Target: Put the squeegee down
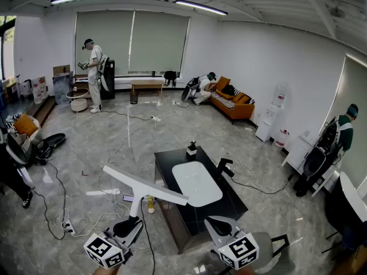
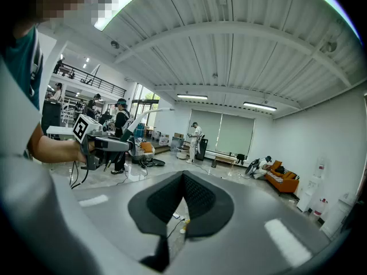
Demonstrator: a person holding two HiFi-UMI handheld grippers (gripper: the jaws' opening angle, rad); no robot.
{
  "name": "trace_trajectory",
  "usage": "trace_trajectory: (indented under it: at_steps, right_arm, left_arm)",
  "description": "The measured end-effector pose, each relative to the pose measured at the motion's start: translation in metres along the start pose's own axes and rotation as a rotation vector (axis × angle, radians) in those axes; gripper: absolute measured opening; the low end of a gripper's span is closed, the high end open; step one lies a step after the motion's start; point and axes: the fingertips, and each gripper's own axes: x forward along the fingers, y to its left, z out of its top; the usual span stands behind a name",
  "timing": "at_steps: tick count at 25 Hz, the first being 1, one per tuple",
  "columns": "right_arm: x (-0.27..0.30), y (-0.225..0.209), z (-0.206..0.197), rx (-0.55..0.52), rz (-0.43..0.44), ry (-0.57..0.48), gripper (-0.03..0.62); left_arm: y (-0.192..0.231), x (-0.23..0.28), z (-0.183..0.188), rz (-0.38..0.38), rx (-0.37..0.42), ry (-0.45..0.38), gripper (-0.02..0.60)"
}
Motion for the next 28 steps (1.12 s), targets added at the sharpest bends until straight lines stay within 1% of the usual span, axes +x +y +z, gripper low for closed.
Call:
trace_trajectory:
  at_steps: [9, 16, 21, 24, 26, 28]
  right_arm:
    - [0.015, 0.010, 0.006, -0.002, -0.015, 0.010, 0.007]
    - [0.022, 0.012, 0.012, 0.017, -0.024, -0.023, 0.009]
    - [0.033, -0.011, 0.005, 0.026, -0.011, -0.047, 0.009]
    - [0.044, -0.029, 0.002, 0.026, 0.008, -0.056, 0.009]
    - [0.049, -0.038, -0.003, 0.020, 0.030, -0.053, 0.009]
    - [0.054, -0.048, -0.006, 0.012, 0.056, -0.063, 0.009]
  left_arm:
    - [0.021, -0.005, -0.002, -0.013, -0.019, 0.008, 0.060]
    - [0.032, -0.002, -0.008, -0.018, -0.042, 0.000, 0.060]
    - [0.036, 0.019, -0.017, 0.005, -0.047, 0.015, 0.061]
    - [0.043, 0.035, -0.022, 0.036, -0.055, 0.026, 0.061]
    - [0.044, 0.043, -0.026, 0.061, -0.068, 0.034, 0.060]
    - [0.044, 0.052, -0.027, 0.086, -0.064, 0.041, 0.060]
